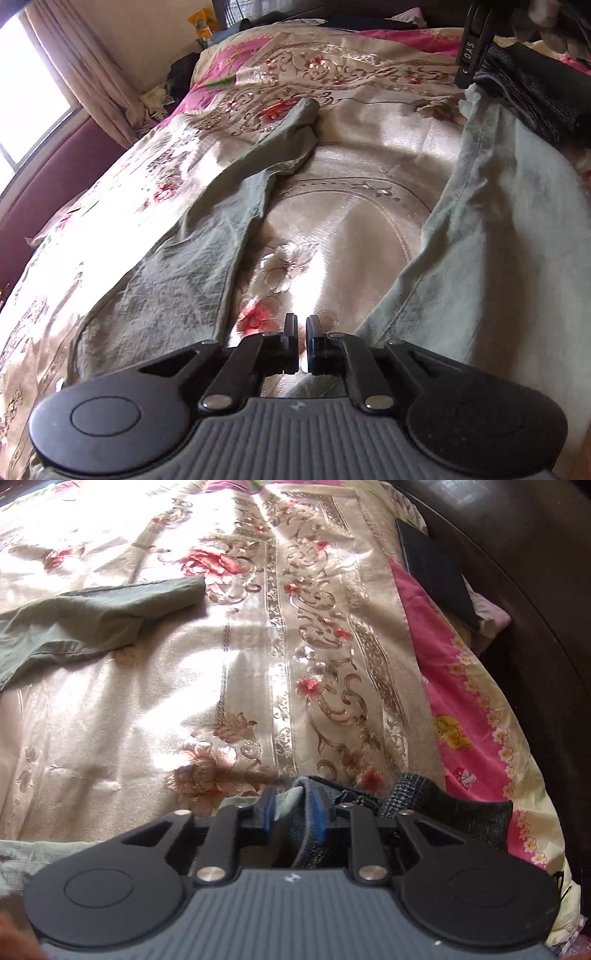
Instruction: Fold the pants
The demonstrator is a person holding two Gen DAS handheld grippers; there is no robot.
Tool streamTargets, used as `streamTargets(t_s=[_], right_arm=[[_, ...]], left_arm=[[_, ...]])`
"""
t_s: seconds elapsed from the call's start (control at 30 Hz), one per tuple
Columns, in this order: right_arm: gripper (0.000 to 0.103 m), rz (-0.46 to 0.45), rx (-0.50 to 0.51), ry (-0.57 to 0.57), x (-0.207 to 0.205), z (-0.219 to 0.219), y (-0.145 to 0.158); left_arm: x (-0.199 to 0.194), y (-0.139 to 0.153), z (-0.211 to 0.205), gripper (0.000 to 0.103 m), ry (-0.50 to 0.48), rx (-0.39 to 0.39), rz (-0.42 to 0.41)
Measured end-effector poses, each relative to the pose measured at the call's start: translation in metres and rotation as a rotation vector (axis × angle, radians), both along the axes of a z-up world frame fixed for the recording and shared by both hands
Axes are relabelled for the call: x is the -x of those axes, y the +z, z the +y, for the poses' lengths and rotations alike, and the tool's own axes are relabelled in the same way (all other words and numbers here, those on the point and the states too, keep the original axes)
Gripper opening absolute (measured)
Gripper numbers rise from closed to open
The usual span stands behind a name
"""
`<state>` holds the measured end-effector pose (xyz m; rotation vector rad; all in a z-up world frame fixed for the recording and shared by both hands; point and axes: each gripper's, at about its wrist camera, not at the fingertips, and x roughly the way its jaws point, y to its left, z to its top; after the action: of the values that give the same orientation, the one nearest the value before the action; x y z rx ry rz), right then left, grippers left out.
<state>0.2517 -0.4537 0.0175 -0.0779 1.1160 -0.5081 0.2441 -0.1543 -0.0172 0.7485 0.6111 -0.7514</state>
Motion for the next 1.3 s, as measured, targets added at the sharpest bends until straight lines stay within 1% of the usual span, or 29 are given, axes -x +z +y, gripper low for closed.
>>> streamTargets(t_s=[0.07, 0.1, 0.13, 0.17, 0.2, 0.23, 0.27, 0.3, 0.33, 0.4, 0.43, 0.5, 0.57, 0.67, 0.73, 0.83, 0.9, 0.93, 0.97, 1.03, 1.13, 1.2, 1.27, 1.3], right_arm=[[0.037, -0.052, -0.001, 0.048, 0.0, 0.019, 0.004], [0.038, -0.061, -0.015, 0.077, -0.001, 0.027, 0.004], [0.038, -0.064, -0.049, 0.129, -0.002, 0.04, 0.002], [0.037, -0.051, -0.081, 0.18, -0.004, 0.05, -0.003], [0.043, -0.017, -0.106, 0.218, -0.008, 0.058, -0.011], [0.042, 0.056, -0.137, 0.235, -0.016, 0.064, -0.024], [0.043, 0.115, -0.164, 0.227, -0.024, 0.065, -0.037], [0.044, 0.144, -0.173, 0.209, -0.032, 0.065, -0.045], [0.043, 0.152, -0.17, 0.198, -0.04, 0.066, -0.046], [0.042, 0.094, -0.156, 0.229, -0.057, 0.07, -0.033], [0.043, 0.063, -0.151, 0.27, -0.069, 0.075, -0.024], [0.043, 0.042, -0.131, 0.367, -0.095, 0.092, -0.012], [0.043, 0.007, -0.111, 0.486, -0.123, 0.115, -0.007], [0.043, -0.014, -0.11, 0.648, -0.164, 0.153, -0.01], [0.043, -0.014, -0.12, 0.732, -0.19, 0.177, -0.018], [0.043, 0.008, -0.116, 0.851, -0.224, 0.21, -0.033], [0.043, 0.023, -0.089, 0.948, -0.239, 0.232, -0.041], [0.043, 0.03, -0.079, 0.988, -0.245, 0.241, -0.043], [0.043, 0.034, -0.083, 1.021, -0.251, 0.251, -0.045], [0.043, 0.067, -0.094, 1.084, -0.261, 0.265, -0.05], [0.043, 0.097, -0.034, 1.18, -0.272, 0.281, -0.055], [0.046, 0.112, -0.031, 1.206, -0.282, 0.283, -0.056], [0.048, 0.15, -0.063, 1.207, -0.294, 0.283, -0.057], [0.049, 0.172, -0.08, 1.211, -0.3, 0.281, -0.059]], left_arm=[[-0.001, 0.005, 0.012, 0.024, 0.026, -0.007, -0.045], [-0.002, 0.007, 0.017, 0.025, 0.037, -0.013, -0.052], [-0.005, 0.006, 0.023, 0.026, 0.05, -0.024, -0.039], [-0.01, 0.002, 0.028, 0.026, 0.058, -0.041, 0.003], [-0.014, -0.002, 0.032, 0.027, 0.068, -0.059, 0.041], [-0.017, -0.007, 0.039, 0.027, 0.092, -0.074, 0.082], [-0.019, -0.007, 0.046, 0.028, 0.098, -0.073, 0.097], [-0.02, -0.003, 0.053, 0.028, 0.1, -0.07, 0.099], [-0.021, 0.002, 0.061, 0.029, 0.105, -0.065, 0.091], [-0.028, 0.014, 0.081, 0.03, 0.141, -0.05, 0.07], [-0.035, 0.021, 0.095, 0.03, 0.172, -0.044, 0.067], [-0.053, 0.032, 0.122, 0.031, 0.24, -0.042, 0.052], [-0.071, 0.039, 0.151, 0.034, 0.304, -0.057, 0.026], [-0.106, 0.039, 0.204, 0.039, 0.402, -0.132, -0.053], [-0.128, 0.036, 0.234, 0.042, 0.447, -0.164, -0.051], [-0.166, 0.025, 0.279, 0.042, 0.515, -0.236, -0.054], [-0.184, 0.022, 0.296, 0.042, 0.524, -0.227, -0.028], [-0.195, 0.02, 0.305, 0.043, 0.513, -0.215, 0.024], [-0.2, 0.017, 0.308, 0.043, 0.499, -0.216, 0.048], [-0.21, 0.008, 0.308, 0.044, 0.452, -0.243, 0.07], [-0.216, 0.002, 0.303, 0.047, 0.394, -0.261, 0.095], [-0.22, 0.001, 0.304, 0.048, 0.372, -0.26, 0.105], [-0.228, -0.001, 0.307, 0.051, 0.369, -0.25, 0.141], [-0.231, -0.002, 0.309, 0.055, 0.372, -0.246, 0.157]])
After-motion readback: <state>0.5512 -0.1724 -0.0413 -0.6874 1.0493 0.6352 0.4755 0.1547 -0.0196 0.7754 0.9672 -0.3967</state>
